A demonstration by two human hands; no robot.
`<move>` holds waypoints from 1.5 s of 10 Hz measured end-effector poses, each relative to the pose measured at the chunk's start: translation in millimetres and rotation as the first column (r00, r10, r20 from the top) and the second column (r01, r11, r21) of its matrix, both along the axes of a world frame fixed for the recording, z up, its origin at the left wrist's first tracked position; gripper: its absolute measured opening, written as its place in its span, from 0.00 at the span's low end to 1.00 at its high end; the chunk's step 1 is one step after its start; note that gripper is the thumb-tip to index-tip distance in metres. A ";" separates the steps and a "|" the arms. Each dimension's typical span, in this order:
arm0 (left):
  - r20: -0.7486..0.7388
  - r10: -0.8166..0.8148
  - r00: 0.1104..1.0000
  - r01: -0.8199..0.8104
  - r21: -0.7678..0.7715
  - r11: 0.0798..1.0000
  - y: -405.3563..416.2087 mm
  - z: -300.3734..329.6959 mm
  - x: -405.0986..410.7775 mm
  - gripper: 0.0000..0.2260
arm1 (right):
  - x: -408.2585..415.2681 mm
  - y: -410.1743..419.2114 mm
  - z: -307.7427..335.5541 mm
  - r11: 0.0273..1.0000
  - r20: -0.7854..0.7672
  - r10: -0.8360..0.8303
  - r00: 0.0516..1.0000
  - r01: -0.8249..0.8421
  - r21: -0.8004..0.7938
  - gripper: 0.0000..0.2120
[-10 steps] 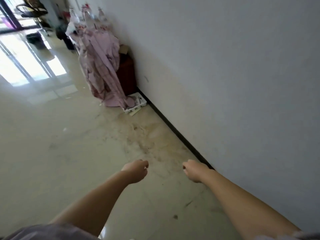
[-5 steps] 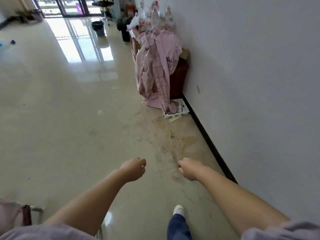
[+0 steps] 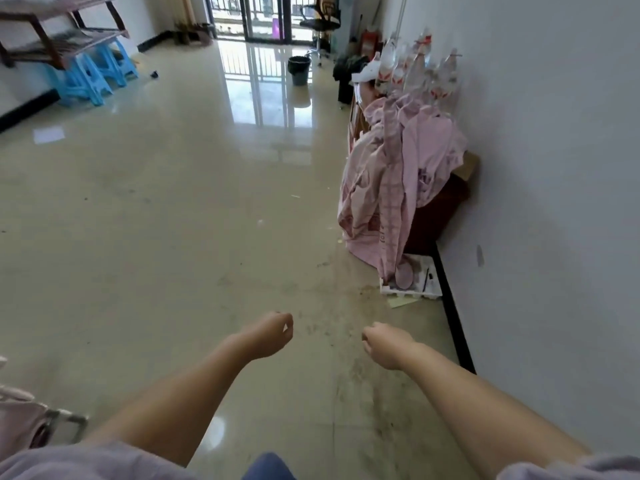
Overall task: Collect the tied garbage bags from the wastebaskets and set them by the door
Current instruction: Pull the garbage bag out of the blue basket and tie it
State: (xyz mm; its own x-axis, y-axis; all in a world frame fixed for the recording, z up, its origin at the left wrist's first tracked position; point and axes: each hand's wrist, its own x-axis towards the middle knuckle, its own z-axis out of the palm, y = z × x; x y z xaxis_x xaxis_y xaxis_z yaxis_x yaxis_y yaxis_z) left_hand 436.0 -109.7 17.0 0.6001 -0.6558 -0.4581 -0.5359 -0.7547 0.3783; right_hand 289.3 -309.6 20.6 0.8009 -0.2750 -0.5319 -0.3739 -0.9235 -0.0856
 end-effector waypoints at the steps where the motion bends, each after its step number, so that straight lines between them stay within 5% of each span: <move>1: -0.041 0.037 0.998 -0.037 0.000 0.999 -12.6 -10.5 46.4 0.12 | 61.8 -22.1 -6.8 0.999 0.028 0.040 0.999 -0.041 0.028 0.16; 8: 0.051 -0.096 0.994 0.092 0.067 0.993 -183.5 -2.3 521.3 0.14 | 544.9 -170.1 -5.9 0.999 0.104 -0.027 0.994 0.024 0.034 0.13; 12: 0.001 0.109 0.994 -0.109 -0.050 0.993 -348.8 1.3 785.0 0.12 | 826.3 -346.5 6.8 0.998 0.086 0.008 0.996 -0.013 0.057 0.14; 15: 0.011 0.056 0.998 -0.056 -0.041 0.998 -451.7 -13.5 997.6 0.12 | 1044.1 -446.9 -16.0 0.998 0.044 0.051 0.998 -0.053 0.046 0.15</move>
State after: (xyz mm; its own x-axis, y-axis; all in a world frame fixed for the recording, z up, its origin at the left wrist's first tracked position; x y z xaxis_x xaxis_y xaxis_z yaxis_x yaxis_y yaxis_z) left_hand 1433.6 -561.4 3.4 0.6417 -0.6388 -0.4245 -0.4978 -0.7679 0.4030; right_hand 1333.4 -756.4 4.6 0.8358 -0.2077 -0.5082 -0.3204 -0.9362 -0.1443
